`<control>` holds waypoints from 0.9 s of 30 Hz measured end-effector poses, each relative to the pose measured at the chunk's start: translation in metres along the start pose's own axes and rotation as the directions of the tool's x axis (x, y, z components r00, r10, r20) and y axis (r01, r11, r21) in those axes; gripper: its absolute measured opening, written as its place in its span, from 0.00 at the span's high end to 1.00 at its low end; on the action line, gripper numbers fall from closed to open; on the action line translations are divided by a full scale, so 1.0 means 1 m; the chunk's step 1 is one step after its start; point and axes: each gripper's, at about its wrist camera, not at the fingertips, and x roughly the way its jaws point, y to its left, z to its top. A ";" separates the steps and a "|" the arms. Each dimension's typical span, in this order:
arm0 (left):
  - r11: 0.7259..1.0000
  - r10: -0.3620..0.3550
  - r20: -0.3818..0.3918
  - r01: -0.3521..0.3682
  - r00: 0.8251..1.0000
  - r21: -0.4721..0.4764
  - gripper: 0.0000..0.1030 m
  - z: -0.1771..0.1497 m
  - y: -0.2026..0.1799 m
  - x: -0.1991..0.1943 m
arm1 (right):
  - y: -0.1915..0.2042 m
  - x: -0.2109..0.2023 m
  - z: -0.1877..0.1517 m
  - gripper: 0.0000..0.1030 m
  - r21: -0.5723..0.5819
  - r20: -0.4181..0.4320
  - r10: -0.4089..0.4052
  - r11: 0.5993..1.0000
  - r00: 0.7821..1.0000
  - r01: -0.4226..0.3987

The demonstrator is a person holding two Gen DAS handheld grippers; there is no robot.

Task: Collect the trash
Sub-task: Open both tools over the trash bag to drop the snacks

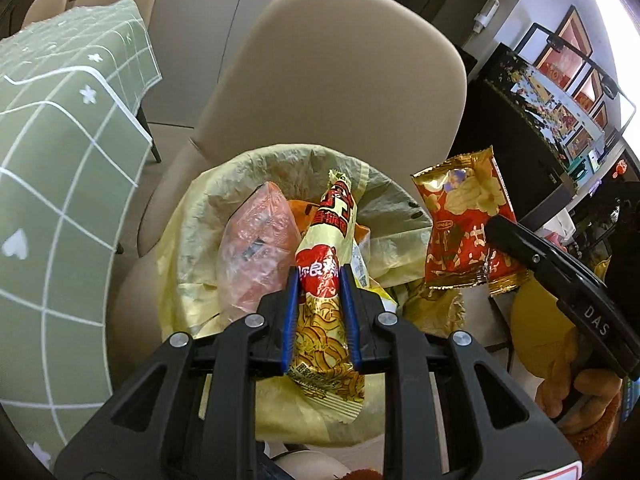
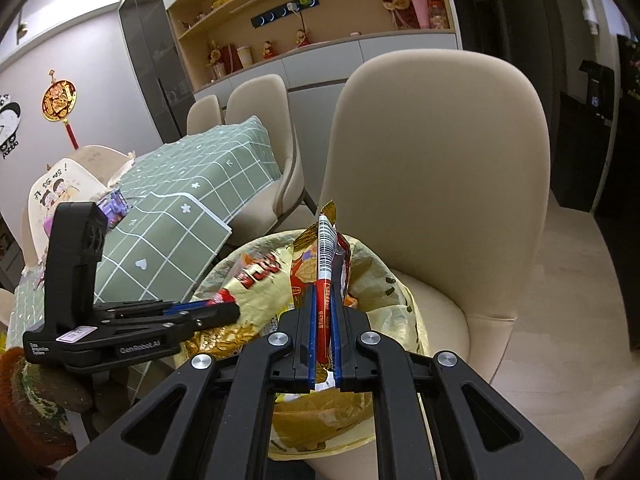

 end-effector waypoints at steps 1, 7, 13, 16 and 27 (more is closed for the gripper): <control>1.000 -0.001 -0.002 0.001 1.000 0.002 0.81 0.001 0.000 0.002 | -0.001 0.002 0.001 0.92 0.001 -0.003 0.000 1.000 1.000 0.000; 1.000 -0.003 -0.023 0.004 1.000 0.023 0.81 0.007 -0.004 0.017 | -0.002 0.013 0.004 0.92 0.008 -0.017 -0.008 1.000 1.000 0.008; 0.999 -0.014 -0.057 0.016 0.998 0.038 0.81 0.009 -0.012 0.035 | -0.010 0.013 0.005 0.92 0.012 -0.016 -0.039 0.999 0.999 0.040; 0.998 -0.014 -0.054 0.017 0.998 0.054 0.80 0.009 -0.015 0.035 | -0.014 0.013 0.007 0.92 0.023 -0.017 -0.039 0.999 0.999 0.040; 0.998 0.068 0.117 -0.067 0.991 -0.015 0.46 0.001 0.007 -0.051 | 0.025 0.018 0.012 0.92 -0.041 0.024 0.031 0.999 0.999 -0.030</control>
